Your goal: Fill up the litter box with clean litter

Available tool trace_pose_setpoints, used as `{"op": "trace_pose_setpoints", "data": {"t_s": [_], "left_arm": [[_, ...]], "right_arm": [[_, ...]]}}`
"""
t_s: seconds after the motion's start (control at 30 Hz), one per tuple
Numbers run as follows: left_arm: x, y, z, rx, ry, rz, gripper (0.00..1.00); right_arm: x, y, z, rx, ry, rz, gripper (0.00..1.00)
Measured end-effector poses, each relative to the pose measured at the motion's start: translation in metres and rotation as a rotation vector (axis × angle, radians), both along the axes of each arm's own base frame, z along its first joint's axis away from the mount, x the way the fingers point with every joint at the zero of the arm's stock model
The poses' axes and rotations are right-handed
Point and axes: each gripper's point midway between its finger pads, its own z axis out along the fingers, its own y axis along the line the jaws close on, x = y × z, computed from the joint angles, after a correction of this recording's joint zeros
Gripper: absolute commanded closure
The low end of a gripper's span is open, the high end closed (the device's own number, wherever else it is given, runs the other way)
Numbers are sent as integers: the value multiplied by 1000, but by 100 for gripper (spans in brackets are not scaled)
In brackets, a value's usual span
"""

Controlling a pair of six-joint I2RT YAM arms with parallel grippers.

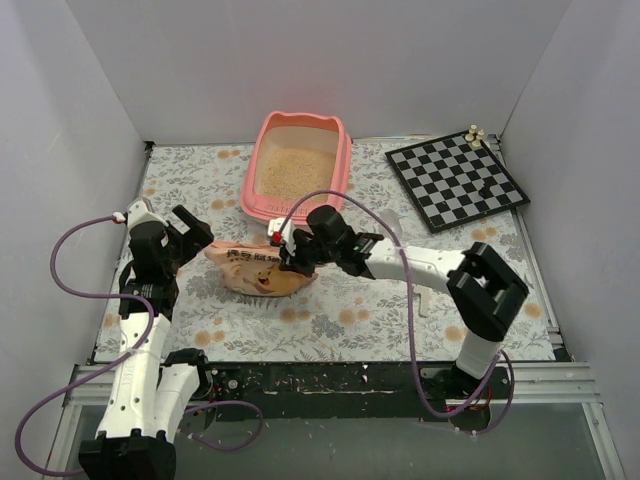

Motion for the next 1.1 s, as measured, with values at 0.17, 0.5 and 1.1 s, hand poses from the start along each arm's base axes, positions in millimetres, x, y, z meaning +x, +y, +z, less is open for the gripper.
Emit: {"op": "trace_pose_setpoints", "data": {"t_s": [0.17,0.5,1.1], "left_arm": [[2,-28,-1,-76,10,-136,2],[-24,-104,-19,-387,120,-484,2],[-44,-145,-36,-700,251,-650,2]], "right_arm": [[-17,-51,1,-61,7,-39,99],[-51,-113,0,-93,-25,-70,99],[-57,-131,19,-81,-33,-113,50]]}}
